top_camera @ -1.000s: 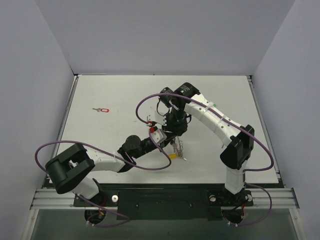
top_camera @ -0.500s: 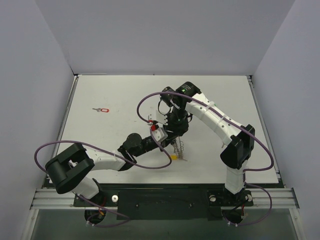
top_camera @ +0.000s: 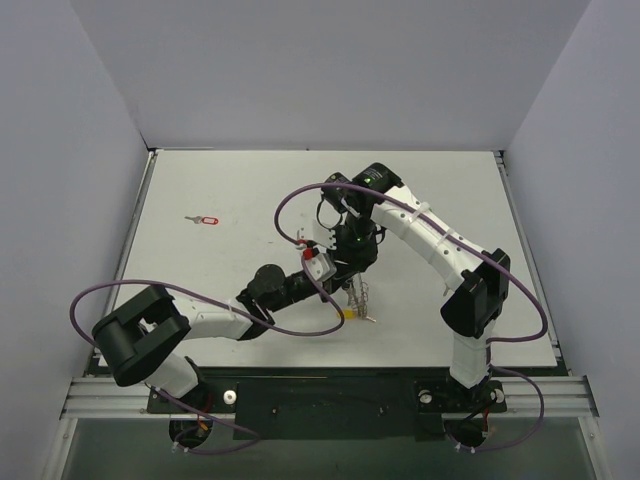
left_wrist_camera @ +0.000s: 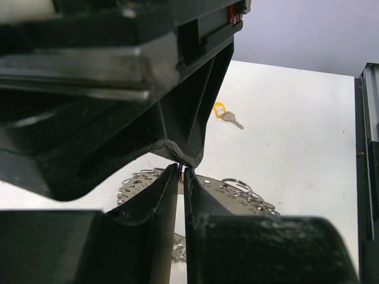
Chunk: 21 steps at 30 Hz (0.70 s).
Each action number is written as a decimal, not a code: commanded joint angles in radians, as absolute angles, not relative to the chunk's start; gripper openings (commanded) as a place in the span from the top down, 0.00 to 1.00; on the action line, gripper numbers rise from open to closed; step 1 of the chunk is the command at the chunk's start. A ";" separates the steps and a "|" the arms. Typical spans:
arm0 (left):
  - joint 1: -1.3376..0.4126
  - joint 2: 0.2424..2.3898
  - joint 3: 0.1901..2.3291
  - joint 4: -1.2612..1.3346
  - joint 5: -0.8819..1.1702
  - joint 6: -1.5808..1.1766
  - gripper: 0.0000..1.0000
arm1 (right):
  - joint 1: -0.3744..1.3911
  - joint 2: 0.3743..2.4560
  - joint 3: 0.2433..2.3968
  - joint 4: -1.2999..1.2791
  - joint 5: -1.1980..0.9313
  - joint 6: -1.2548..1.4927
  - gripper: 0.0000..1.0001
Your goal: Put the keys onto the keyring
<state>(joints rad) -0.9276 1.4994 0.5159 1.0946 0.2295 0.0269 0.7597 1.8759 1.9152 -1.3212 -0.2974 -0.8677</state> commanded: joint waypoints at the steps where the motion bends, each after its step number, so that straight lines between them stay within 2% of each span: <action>1: -0.925 1.509 0.554 1.092 0.270 0.006 0.81 | 0.756 1.841 1.933 -1.568 -0.325 -0.879 1.00; 13: -0.922 1.514 0.561 1.086 0.281 -0.028 0.78 | 0.755 1.844 1.931 -1.569 -0.331 -0.882 1.00; 15: -0.923 1.516 0.561 1.091 0.282 -0.031 0.81 | 0.756 1.844 1.931 -1.566 -0.334 -0.882 1.00; 18: -0.917 1.517 0.560 1.104 0.298 -0.040 1.00 | 0.755 1.844 1.930 -1.566 -0.337 -0.884 1.00; 21: -0.916 1.513 0.549 1.124 0.305 -0.054 1.00 | 0.749 1.841 1.924 -1.556 -0.345 -0.877 1.00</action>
<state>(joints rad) -0.9165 1.5078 0.5247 1.0805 0.2523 -0.0223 0.7586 1.8759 1.9152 -1.3266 -0.3096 -0.8726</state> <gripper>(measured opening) 0.018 0.005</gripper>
